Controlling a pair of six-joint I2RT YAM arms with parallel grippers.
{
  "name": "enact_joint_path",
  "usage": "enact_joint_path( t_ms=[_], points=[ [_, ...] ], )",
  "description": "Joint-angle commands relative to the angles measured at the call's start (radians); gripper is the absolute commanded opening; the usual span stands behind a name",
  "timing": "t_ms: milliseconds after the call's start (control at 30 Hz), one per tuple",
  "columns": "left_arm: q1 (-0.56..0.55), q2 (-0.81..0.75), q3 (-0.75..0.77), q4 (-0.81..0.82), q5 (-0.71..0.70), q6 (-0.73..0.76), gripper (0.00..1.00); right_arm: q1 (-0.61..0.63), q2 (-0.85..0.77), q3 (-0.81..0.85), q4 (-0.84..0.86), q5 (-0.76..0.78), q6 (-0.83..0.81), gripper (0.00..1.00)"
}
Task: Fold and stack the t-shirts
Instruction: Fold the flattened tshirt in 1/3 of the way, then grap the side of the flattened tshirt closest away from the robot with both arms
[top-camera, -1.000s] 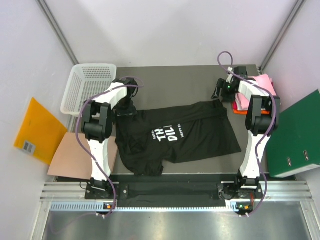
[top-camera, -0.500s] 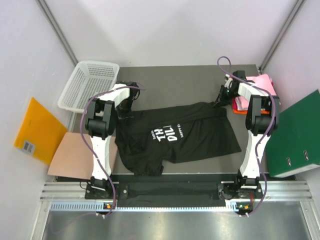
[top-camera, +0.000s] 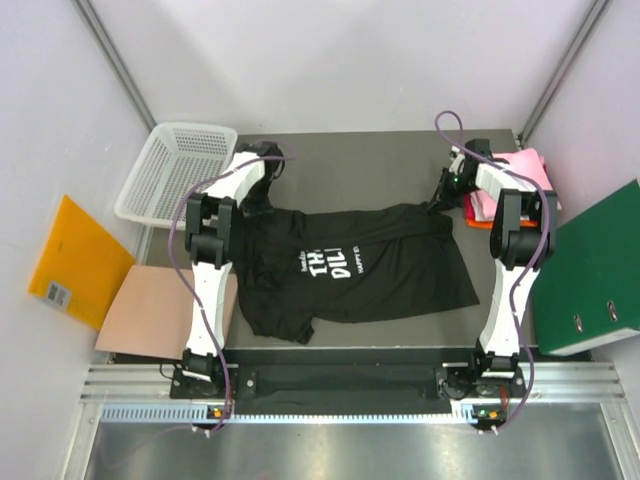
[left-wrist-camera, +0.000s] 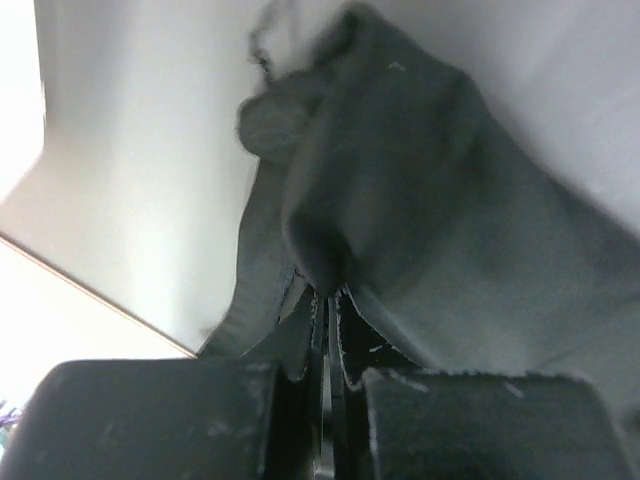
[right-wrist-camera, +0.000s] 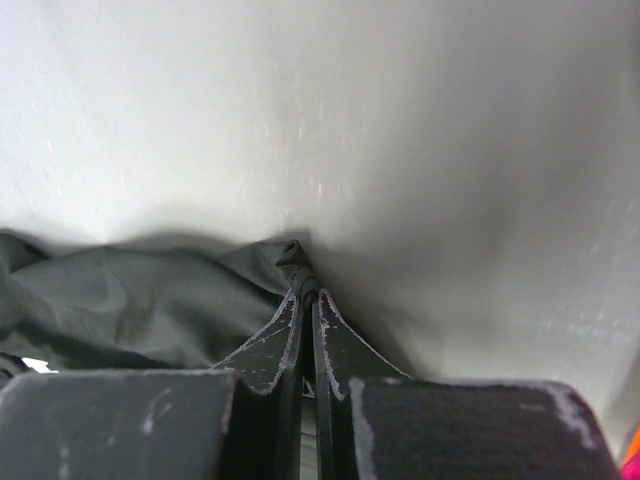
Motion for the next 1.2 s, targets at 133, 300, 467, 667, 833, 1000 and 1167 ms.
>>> enact_joint_path(
  t_ms=[133,300,467,667,833,1000,1167],
  points=[
    [0.018,0.16,0.423,0.002,-0.024,0.041,0.0,-0.023,0.076,0.186,0.054,0.093,0.045,0.0],
    [0.052,0.148,0.423,0.095,0.025,0.045,0.0,-0.038,0.154,0.332,0.069,0.109,0.091,0.0],
    [0.058,0.079,0.415,0.224,0.03,0.114,0.0,-0.043,0.202,0.427,0.15,0.114,0.151,0.0],
    [0.056,-0.042,0.346,0.365,0.096,0.179,0.95,-0.042,0.144,0.399,0.242,0.108,0.165,0.19],
    [0.027,-0.223,0.157,0.44,0.104,0.22,0.99,-0.04,-0.075,0.179,0.339,0.139,0.116,0.7],
    [0.004,-0.449,-0.168,0.435,0.205,0.165,0.99,-0.049,-0.422,-0.189,0.4,0.094,0.057,1.0],
    [0.002,-0.72,-0.511,0.401,0.332,-0.013,0.99,-0.083,-0.647,-0.502,0.398,0.004,0.126,1.0]
  ],
)
